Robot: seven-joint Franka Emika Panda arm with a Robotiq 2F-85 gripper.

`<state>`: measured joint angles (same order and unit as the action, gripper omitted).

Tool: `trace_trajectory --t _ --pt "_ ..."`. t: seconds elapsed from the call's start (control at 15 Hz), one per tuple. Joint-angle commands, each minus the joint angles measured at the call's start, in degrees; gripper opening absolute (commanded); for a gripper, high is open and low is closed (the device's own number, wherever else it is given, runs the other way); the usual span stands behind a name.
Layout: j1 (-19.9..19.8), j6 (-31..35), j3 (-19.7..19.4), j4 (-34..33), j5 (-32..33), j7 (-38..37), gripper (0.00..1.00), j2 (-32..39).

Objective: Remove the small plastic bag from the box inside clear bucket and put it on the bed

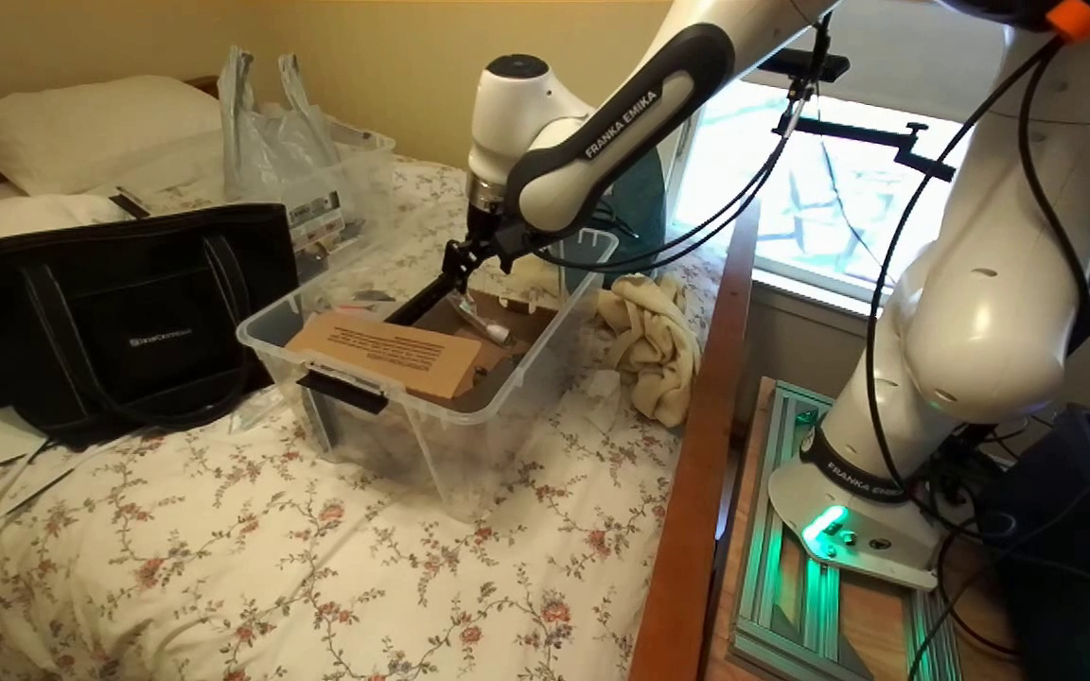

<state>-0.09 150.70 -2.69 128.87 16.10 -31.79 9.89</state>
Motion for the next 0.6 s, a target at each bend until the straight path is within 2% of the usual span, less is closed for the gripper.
trace_trajectory --t 0.0,0.2,0.27,0.53 --pt "2.36 -2.03 -2.54 -5.26 1.54 -1.78 1.00 6.13" --pt "3.46 -2.54 -4.16 -7.99 0.08 -1.21 1.00 10.17" --pt "3.29 -0.83 -4.17 -4.59 -0.71 0.54 1.00 6.97" --pt "3.88 -0.81 -4.99 -6.70 -0.90 0.65 1.00 9.94"
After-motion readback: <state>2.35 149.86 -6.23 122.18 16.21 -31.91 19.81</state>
